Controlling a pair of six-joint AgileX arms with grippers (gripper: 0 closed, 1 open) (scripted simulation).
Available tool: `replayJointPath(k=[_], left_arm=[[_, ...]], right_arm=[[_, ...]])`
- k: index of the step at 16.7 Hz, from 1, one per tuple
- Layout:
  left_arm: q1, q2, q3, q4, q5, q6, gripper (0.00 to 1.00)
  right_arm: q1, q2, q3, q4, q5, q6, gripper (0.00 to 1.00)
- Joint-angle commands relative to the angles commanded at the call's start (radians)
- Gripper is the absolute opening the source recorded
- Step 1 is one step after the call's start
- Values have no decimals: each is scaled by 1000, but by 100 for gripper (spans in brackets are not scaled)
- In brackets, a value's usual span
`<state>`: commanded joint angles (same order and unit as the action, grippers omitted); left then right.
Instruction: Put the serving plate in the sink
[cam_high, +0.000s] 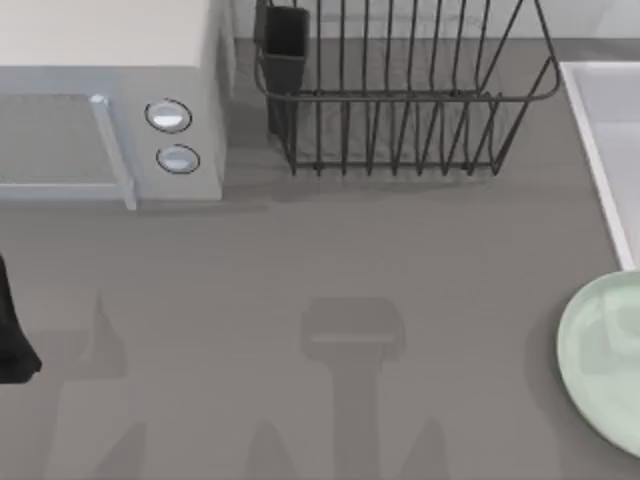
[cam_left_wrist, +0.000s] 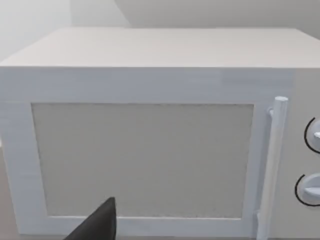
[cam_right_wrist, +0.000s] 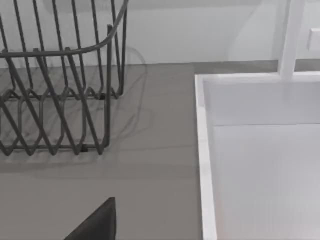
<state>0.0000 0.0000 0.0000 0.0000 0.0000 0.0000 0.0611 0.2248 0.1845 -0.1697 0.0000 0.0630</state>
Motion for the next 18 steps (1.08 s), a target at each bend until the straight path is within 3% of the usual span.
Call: replayJointPath(k=[12, 18], left_arm=[[0, 0, 0, 0, 0, 0, 100], [0, 0, 0, 0, 0, 0, 100]], right_arm=[[244, 1096, 735, -676, 0, 251, 100], [315, 1416, 949, -873, 0, 324, 100]])
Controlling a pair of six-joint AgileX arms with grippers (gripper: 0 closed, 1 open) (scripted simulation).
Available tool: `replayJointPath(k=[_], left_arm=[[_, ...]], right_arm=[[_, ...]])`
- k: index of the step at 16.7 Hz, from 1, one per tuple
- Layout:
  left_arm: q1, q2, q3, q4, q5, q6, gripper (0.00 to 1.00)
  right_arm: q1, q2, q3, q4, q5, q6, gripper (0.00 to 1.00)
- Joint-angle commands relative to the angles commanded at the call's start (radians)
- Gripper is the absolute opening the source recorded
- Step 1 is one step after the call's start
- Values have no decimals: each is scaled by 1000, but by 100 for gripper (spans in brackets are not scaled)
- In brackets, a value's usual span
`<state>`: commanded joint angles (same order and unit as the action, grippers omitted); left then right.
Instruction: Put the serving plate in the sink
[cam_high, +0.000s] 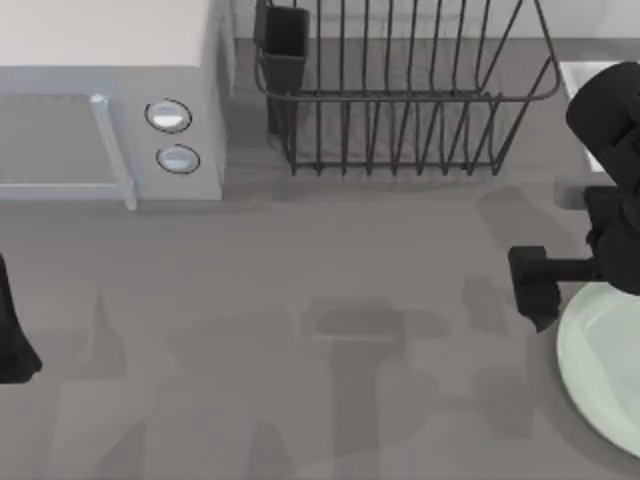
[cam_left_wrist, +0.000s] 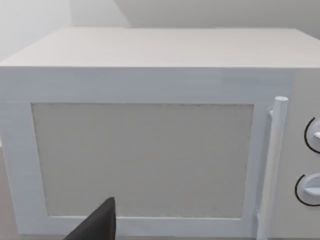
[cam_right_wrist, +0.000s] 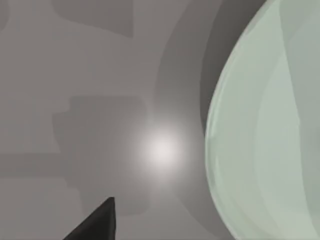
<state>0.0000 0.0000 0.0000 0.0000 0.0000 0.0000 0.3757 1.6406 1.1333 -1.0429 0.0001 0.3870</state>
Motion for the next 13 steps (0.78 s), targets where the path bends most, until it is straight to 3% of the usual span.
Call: replayJointPath(k=[8, 13], left_arm=[[0, 0, 0, 0, 0, 0, 100], [0, 0, 0, 0, 0, 0, 100]], right_arm=[[0, 26, 2, 4, 0, 4, 100], [4, 112, -101, 199, 0, 7, 100]])
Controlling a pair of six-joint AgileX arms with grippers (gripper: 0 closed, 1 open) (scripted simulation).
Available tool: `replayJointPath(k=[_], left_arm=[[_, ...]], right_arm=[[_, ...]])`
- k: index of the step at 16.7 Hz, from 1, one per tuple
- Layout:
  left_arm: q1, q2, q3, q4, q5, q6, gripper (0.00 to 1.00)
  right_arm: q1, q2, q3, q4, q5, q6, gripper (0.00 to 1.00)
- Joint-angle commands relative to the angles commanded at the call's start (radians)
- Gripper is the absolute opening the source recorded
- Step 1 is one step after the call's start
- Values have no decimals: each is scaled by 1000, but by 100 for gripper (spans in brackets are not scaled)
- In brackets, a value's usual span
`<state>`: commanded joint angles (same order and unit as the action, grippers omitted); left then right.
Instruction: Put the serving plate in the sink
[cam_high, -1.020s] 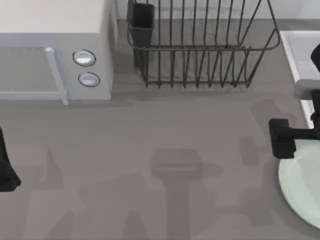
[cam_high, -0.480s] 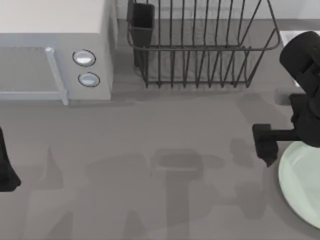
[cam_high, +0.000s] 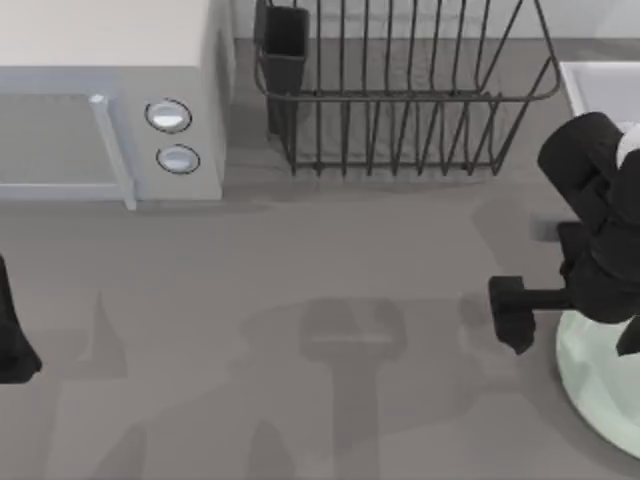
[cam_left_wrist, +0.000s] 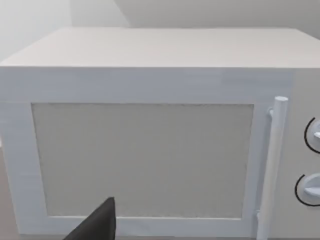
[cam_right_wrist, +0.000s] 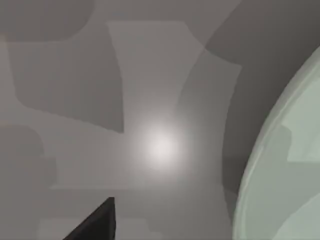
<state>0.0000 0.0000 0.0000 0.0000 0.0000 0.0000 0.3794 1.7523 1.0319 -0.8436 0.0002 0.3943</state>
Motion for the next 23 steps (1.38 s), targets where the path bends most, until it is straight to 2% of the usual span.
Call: replayJointPath(k=[5, 10, 23], left_arm=[[0, 0, 0, 0, 0, 0, 100], [0, 0, 0, 0, 0, 0, 100], [0, 0, 0, 0, 0, 0, 100]], right_arm=[[4, 91, -104, 192, 0, 4, 100], [4, 98, -112, 203, 0, 4, 100], [4, 98, -112, 203, 0, 4, 2]])
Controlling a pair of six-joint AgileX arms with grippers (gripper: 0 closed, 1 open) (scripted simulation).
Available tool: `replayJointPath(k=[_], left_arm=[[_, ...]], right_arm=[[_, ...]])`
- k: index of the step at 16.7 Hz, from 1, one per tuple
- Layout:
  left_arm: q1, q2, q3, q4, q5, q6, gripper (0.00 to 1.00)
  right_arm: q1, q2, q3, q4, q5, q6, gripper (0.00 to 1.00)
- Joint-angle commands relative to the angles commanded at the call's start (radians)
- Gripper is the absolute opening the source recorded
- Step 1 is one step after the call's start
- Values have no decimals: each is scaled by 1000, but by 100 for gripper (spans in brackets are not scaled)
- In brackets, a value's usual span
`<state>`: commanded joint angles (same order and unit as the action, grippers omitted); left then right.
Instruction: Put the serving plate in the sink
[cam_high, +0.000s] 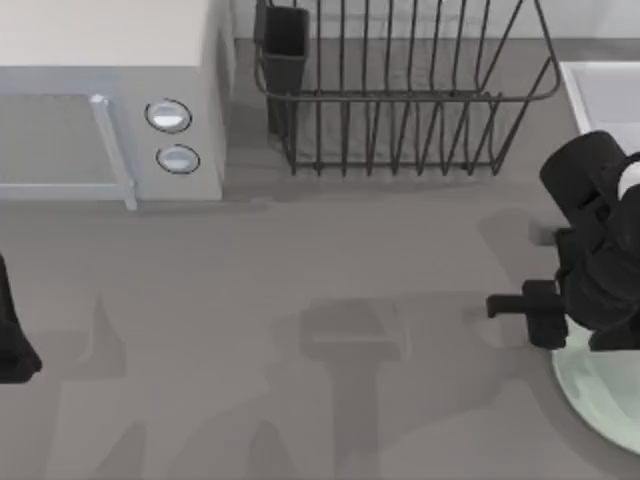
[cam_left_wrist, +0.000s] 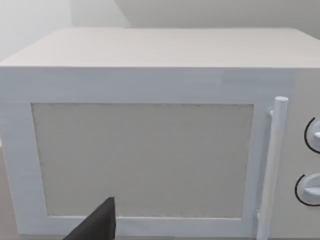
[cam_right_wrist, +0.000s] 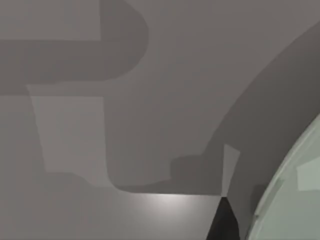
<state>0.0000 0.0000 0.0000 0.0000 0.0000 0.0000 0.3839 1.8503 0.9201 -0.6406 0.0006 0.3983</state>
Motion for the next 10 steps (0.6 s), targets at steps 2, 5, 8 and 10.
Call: replayJointPath(k=[2, 5, 8, 10], left_arm=[[0, 0, 0, 0, 0, 0, 100], [0, 0, 0, 0, 0, 0, 100], [0, 0, 0, 0, 0, 0, 100], [0, 0, 0, 0, 0, 0, 100]], right_arm=[[0, 0, 0, 0, 0, 0, 0], [0, 0, 0, 0, 0, 0, 0], [0, 0, 0, 0, 0, 0, 0], [-12, -71, 36, 2, 6, -1, 0]])
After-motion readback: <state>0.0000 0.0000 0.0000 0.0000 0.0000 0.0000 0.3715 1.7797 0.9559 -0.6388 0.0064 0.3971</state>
